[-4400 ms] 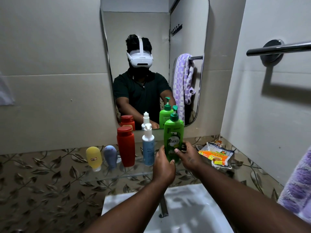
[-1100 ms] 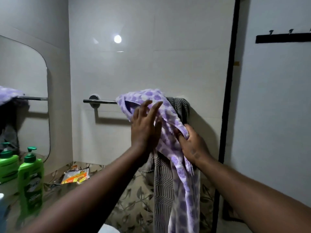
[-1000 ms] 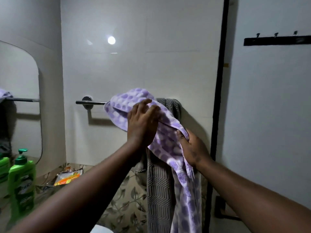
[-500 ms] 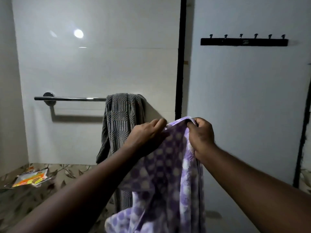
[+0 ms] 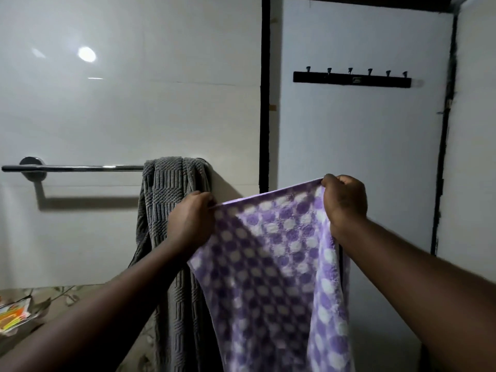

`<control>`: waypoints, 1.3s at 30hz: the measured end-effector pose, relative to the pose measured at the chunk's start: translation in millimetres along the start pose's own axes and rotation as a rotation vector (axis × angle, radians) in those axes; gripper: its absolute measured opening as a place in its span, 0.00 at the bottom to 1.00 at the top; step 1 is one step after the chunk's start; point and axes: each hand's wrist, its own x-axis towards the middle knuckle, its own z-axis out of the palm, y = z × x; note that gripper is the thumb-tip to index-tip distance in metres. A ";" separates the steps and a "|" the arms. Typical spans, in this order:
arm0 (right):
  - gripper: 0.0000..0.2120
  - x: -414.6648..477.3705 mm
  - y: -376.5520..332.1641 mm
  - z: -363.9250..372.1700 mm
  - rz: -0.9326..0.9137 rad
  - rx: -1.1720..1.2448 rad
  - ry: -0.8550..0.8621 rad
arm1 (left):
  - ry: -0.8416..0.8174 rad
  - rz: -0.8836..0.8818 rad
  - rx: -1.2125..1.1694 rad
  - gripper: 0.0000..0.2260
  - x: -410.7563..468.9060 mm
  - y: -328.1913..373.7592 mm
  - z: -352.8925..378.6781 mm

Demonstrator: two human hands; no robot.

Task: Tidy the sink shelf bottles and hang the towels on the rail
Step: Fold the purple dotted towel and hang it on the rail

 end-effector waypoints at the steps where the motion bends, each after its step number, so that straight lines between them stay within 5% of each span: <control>1: 0.15 3.6 0.3 -2.7 0.003 -0.004 0.022 | -0.027 -0.026 -0.009 0.07 3.6 -4.3 0.5; 7: 0.16 6.0 3.4 -5.7 0.020 -0.028 0.035 | -0.099 -0.173 -0.187 0.05 12.5 -5.9 16.4; 13: 0.16 -26.4 4.1 10.4 -0.182 -0.105 -0.281 | -0.247 -0.242 -0.830 0.09 20.4 47.9 20.3; 16: 0.13 -41.6 -0.5 22.0 -0.158 -0.011 -0.408 | -0.361 -0.115 -0.987 0.11 15.8 83.6 16.3; 20: 0.15 -39.3 -2.8 22.0 -0.065 0.106 -0.398 | -0.429 0.042 -0.864 0.26 10.5 97.6 13.0; 23: 0.18 -25.5 2.7 8.0 -0.035 0.074 -0.267 | -0.487 0.177 -0.518 0.36 12.9 82.5 11.2; 27: 0.20 -8.2 11.1 -3.3 0.026 0.128 -0.154 | -0.530 0.323 -0.208 0.14 13.7 66.1 20.0; 33: 0.22 -20.3 20.0 9.1 -0.036 0.026 -0.246 | -0.426 -0.278 -1.258 0.10 12.1 77.4 17.1; 36: 0.23 -29.8 17.0 18.3 -0.094 -0.075 -0.252 | -0.474 -0.217 -1.288 0.17 7.8 89.4 15.9; 39: 0.24 -33.8 11.0 20.0 -0.112 -0.106 -0.233 | -0.468 -0.200 -1.259 0.13 8.0 94.9 21.9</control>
